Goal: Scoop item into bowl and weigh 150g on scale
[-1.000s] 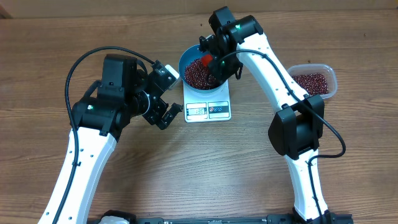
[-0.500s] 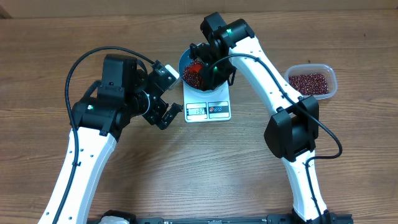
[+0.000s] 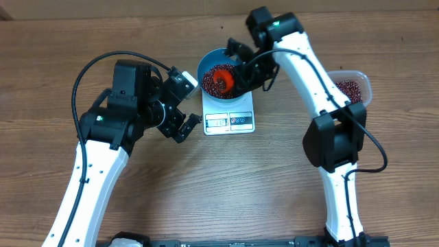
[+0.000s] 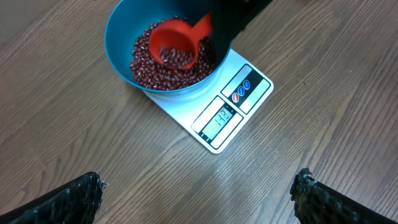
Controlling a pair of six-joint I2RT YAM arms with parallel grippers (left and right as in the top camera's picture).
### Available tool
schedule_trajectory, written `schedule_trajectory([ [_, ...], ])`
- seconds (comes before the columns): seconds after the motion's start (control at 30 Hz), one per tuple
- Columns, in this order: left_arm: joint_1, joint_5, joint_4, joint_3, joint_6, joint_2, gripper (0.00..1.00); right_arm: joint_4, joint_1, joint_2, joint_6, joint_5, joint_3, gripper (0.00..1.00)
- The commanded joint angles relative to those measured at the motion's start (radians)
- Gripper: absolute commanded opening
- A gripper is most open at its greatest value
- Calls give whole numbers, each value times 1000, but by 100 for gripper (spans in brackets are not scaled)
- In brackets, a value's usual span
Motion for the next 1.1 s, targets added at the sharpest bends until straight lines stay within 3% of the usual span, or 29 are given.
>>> schedule_trajectory([
  [0.0,5,14,-2,15,-10,-16,100,-13,-38,11,1,-119,77,4],
  [0.47,5,14,-2,15,-10,-16,99,-169,-161,11,-97,-328,249,4],
  [1.07,5,14,-2,15,-10,-16,100,-169,-316,-52,-96,-597,249,4],
])
